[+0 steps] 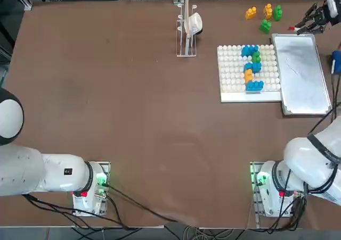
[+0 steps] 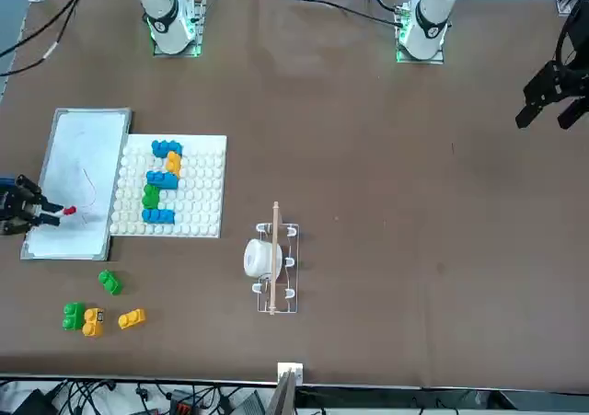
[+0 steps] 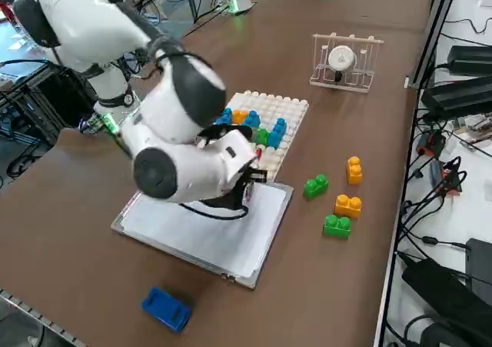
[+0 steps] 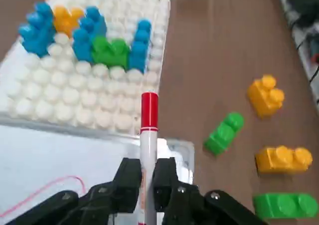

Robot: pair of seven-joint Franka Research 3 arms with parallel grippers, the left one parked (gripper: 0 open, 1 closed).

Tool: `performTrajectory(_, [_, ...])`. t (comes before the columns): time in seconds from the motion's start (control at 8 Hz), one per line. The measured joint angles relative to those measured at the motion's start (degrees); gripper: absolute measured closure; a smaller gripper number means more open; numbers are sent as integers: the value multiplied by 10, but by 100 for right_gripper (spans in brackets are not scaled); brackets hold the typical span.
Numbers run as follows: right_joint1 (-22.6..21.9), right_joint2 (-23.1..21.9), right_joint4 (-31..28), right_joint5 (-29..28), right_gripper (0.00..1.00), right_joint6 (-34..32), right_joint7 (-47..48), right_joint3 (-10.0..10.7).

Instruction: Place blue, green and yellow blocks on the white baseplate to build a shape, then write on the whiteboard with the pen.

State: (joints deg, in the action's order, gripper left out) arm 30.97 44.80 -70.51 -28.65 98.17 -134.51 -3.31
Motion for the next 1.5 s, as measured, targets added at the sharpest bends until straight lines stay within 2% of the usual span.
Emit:
performTrajectory(0.25, [-53, 10, -1, 53, 82, 81, 66, -1])
performTrajectory(0.75, [-112, 21, -28, 66, 82, 181, 105, 5])
performTrajectory(1.0, [-122, 31, -50, 66, 82, 213, 106, 15])
performTrajectory(1.5, [-119, 38, -57, 66, 82, 218, 106, 30])
